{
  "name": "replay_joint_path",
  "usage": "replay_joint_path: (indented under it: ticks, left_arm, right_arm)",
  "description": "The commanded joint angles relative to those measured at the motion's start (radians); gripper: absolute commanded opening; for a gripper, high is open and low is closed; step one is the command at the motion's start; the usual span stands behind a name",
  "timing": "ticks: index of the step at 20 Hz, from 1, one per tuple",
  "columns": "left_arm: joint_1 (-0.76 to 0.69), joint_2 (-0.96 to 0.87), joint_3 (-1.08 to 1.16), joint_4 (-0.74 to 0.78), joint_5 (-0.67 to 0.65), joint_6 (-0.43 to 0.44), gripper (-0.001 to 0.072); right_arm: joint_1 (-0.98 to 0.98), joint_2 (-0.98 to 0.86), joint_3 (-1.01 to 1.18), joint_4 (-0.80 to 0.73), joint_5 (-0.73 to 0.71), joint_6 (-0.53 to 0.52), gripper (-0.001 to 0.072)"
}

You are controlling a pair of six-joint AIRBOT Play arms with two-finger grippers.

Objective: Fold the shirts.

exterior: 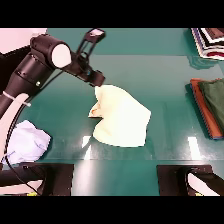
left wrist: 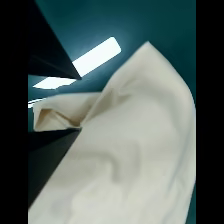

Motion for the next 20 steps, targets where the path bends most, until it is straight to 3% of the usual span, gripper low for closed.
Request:
replay_joint_path:
  ticks: [1,4,11,19,20]
  left_arm:
    - [0.150,-0.028,-0.120,-0.119,0.090,-0.006,0.0360]
    - [0.214,-0.084,-0.245,-0.251,0.233,-0.007,0.0390]
    - [0.227,-0.275,-0.254,-0.542,0.450,0.030,0.0388]
    - [0.228,-0.298,-0.245,-0.556,0.552,0.055,0.0357]
    - [0.230,-0.298,-0.245,-0.546,0.553,0.055,0.0217]
  right_arm:
    - [0.000,-0.005,0.001,-0.001,0.007,0.000,0.0015]
    - [0.000,-0.015,0.000,-0.001,0.012,0.000,0.0015]
    - [0.001,-0.023,0.000,-0.002,0.018,0.001,0.0015]
    - [0.001,-0.080,-0.004,-0.003,0.135,0.021,0.0015]
    - [0.001,-0.095,-0.006,-0.003,0.149,0.021,0.0015]
